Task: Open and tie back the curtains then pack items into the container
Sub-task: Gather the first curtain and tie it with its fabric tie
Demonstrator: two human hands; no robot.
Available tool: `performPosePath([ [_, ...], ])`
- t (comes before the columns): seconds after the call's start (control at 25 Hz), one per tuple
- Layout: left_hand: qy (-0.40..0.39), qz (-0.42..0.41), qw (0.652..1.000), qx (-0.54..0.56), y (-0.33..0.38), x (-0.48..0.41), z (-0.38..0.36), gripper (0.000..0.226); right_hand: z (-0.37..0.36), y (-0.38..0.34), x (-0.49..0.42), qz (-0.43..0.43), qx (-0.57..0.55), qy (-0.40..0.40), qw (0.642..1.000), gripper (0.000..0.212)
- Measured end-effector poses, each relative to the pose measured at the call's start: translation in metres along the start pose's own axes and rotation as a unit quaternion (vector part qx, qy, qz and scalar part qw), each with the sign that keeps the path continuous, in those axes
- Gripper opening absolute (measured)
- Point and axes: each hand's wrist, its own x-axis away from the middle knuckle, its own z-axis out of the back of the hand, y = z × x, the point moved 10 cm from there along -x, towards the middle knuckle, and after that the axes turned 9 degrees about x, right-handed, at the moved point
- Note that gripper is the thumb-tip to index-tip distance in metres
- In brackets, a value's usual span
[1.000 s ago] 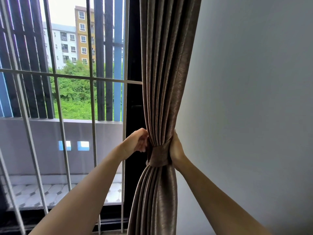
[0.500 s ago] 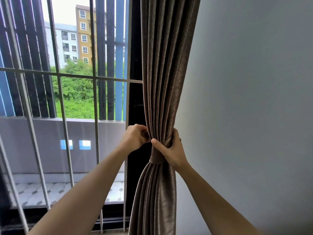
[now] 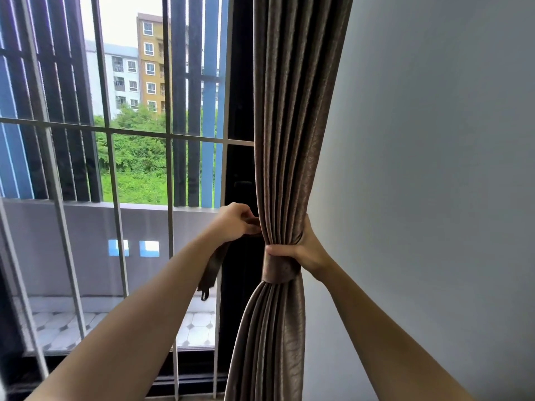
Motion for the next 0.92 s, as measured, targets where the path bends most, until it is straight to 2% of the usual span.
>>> performPosePath([
  [0.08, 0.046, -0.033, 0.992, -0.109, 0.019, -0.003, 0.009, 0.017, -0.001, 0.001, -0.005, 0.000, 0.017, -0.015, 1.000, 0.105],
  [0.16, 0.075, -0.060, 0.980, -0.174, 0.037, 0.000, 0.011, 0.015, 0.000, 0.001, -0.008, 0.003, 0.029, -0.018, 0.999, 0.101],
  [0.24, 0.064, -0.075, 0.972, -0.215, 0.050, 0.003, 0.005, 0.021, 0.001, 0.000, -0.007, 0.008, 0.034, -0.015, 0.999, 0.097],
  [0.28, 0.029, -0.075, 0.979, -0.186, 0.051, 0.002, 0.000, 0.016, 0.001, -0.001, -0.006, 0.012, 0.033, -0.010, 0.999, 0.096],
  [0.36, -0.067, -0.003, 0.997, 0.022, 0.036, 0.000, -0.011, 0.011, 0.003, -0.001, -0.005, 0.021, 0.032, 0.002, 0.999, 0.096],
  [0.44, -0.140, 0.097, 0.962, 0.212, 0.020, 0.006, -0.024, 0.018, 0.003, -0.002, -0.004, 0.026, 0.038, 0.003, 0.999, 0.095],
  [0.52, -0.145, 0.104, 0.952, 0.247, 0.013, 0.003, -0.028, 0.020, 0.001, -0.002, -0.004, 0.029, 0.045, 0.002, 0.999, 0.094],
  [0.64, -0.089, 0.045, 0.979, 0.180, 0.015, -0.007, -0.018, 0.014, -0.001, -0.005, -0.003, 0.029, 0.053, 0.004, 0.998, 0.095],
  [0.76, -0.022, -0.009, 0.999, 0.042, 0.023, -0.016, -0.004, 0.011, 0.000, -0.007, -0.005, 0.033, 0.064, -0.001, 0.997, 0.098],
  [0.84, 0.022, -0.030, 0.997, -0.069, 0.030, -0.018, 0.000, 0.009, 0.000, -0.007, -0.007, 0.032, 0.067, -0.006, 0.997, 0.100],
  [0.92, 0.023, -0.034, 0.991, -0.130, 0.031, -0.014, -0.004, 0.013, 0.001, -0.005, -0.007, 0.025, 0.068, -0.003, 0.997, 0.101],
])
